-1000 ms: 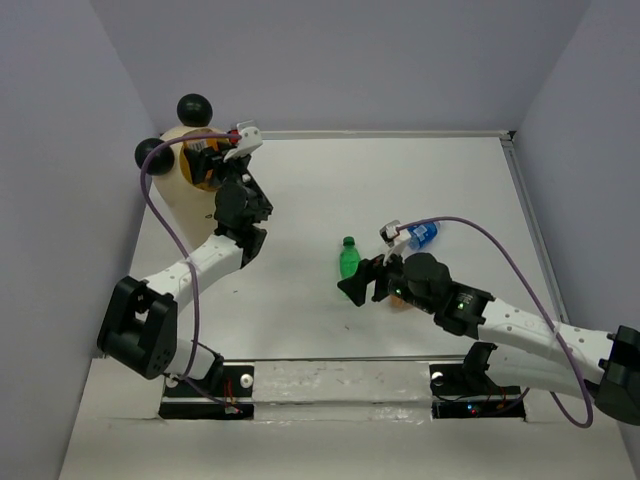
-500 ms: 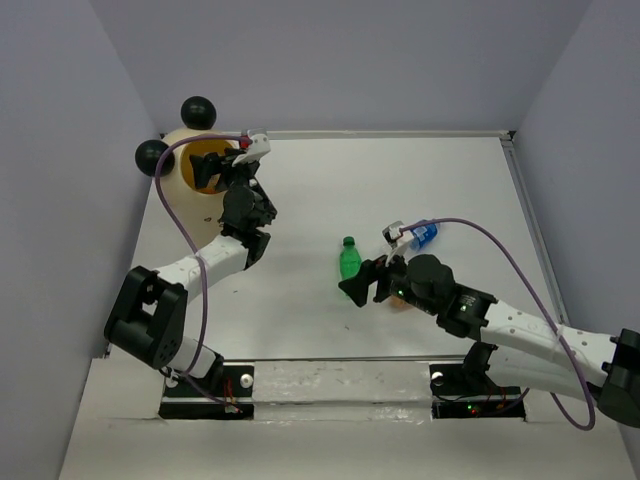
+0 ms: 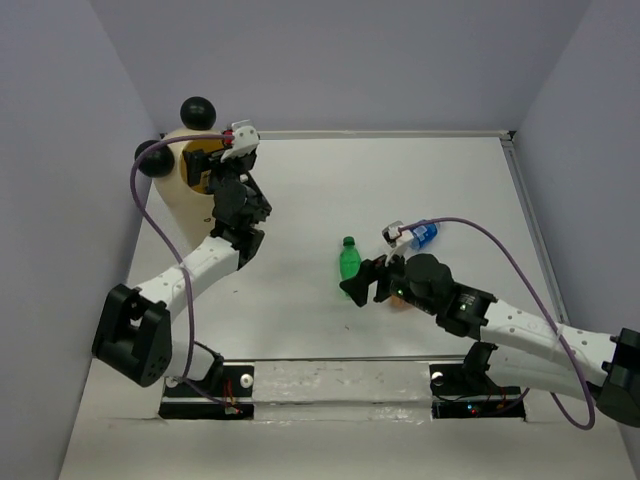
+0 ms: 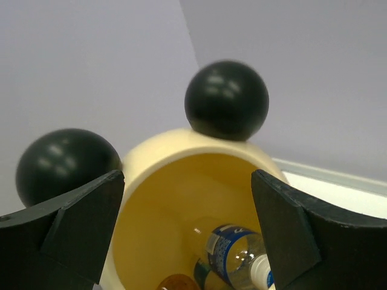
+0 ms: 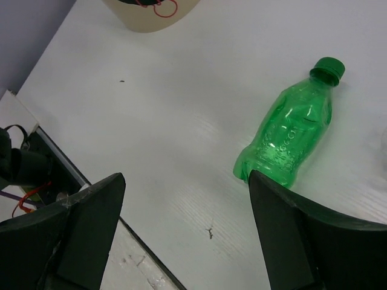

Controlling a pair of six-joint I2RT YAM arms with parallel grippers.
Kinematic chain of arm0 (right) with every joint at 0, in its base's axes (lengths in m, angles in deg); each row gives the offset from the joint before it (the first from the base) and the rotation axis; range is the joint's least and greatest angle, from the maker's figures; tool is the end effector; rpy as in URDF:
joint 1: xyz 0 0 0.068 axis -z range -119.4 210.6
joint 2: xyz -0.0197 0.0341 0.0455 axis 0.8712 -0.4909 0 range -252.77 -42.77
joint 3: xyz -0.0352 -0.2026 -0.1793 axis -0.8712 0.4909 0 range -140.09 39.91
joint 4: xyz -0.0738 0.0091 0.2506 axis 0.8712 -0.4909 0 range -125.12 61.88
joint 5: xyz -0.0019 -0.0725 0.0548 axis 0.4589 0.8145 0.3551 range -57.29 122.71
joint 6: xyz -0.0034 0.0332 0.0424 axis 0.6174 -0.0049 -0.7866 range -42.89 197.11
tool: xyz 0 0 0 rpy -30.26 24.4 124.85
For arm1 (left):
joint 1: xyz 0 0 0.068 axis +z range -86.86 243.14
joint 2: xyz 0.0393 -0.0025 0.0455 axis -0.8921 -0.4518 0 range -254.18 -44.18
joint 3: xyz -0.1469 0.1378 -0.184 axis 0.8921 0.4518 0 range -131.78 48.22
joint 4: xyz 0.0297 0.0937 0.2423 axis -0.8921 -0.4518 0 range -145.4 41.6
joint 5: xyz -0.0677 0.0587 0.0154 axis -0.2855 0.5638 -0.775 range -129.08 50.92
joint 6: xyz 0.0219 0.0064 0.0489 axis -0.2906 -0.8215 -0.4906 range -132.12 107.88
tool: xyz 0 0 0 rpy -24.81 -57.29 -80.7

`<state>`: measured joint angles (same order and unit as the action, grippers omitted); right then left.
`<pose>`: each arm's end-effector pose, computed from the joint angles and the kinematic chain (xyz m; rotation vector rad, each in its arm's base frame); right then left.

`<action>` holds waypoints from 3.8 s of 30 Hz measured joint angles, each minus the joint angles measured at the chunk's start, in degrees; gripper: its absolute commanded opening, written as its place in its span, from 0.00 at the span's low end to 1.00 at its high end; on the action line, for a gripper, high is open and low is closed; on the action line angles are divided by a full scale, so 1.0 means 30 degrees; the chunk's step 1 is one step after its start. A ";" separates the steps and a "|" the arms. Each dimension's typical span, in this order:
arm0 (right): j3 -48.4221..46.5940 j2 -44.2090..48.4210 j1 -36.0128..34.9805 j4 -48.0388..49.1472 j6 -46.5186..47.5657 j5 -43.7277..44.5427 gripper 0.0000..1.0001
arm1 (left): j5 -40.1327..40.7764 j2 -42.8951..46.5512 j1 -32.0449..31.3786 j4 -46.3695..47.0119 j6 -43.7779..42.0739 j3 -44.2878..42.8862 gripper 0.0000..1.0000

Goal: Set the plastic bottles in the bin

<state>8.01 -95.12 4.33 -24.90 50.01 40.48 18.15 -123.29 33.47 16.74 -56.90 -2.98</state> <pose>0.1226 0.1749 0.2607 -0.3989 1.9225 0.8614 0.2660 -0.1170 0.3675 -0.2308 1.2452 0.6865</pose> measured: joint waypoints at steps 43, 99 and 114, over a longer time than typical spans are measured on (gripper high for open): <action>-1.3216 -1.7034 0.2856 -0.9449 -0.0204 0.3279 0.29 | -1.6283 2.3372 -0.1239 -2.7700 2.2207 0.2579 0.99; -2.6950 -2.8414 -0.1020 1.9351 0.9828 0.1763 0.70 | -0.5909 2.6287 -0.1450 -3.1372 2.6155 0.3191 0.99; -2.1602 -2.5347 -0.1282 1.9591 0.9020 0.2047 0.62 | -0.6215 2.6287 -0.1209 -3.1365 2.6090 0.3198 0.99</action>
<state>-56.79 -171.16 0.48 33.88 77.07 46.62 -0.49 -44.43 29.84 -77.35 21.37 6.62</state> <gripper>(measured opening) 0.701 0.989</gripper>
